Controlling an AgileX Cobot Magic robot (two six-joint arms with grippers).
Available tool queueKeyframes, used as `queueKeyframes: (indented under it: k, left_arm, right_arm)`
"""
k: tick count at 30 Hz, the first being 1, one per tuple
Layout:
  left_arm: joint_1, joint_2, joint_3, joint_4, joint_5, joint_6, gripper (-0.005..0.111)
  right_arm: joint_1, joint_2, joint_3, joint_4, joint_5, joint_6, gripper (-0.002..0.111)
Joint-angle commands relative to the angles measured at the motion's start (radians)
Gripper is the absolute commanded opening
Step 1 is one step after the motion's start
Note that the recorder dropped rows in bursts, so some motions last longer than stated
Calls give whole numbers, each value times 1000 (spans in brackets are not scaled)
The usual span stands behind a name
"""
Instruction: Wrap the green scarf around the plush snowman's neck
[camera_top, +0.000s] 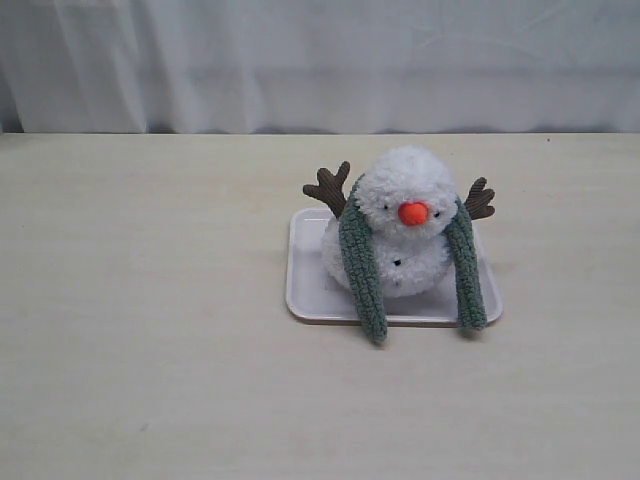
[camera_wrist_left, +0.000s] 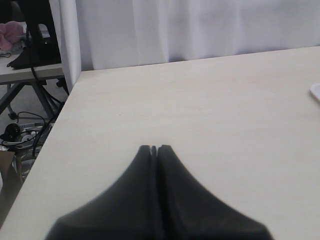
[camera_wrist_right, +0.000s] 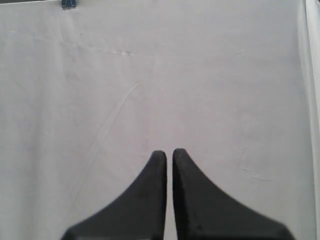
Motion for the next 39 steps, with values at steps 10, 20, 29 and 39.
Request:
queueKeyframes:
  k: [10, 20, 29, 39]
  left_arm:
    - [1, -3, 3, -4, -11, -1, 0]
    - [1, -3, 3, -4, -11, -1, 0]
    - [1, -3, 3, -4, -11, -1, 0]
    - [1, -3, 3, -4, -11, -1, 0]
  right_arm:
    - [-4, -3, 116, -1, -11, -7, 4]
    - [-4, -3, 219, -87, -13, -7, 4]
    - [-4, -3, 258, -222, 18, -7, 4]
    - [-4, -3, 258, -216, 149, -1, 4]
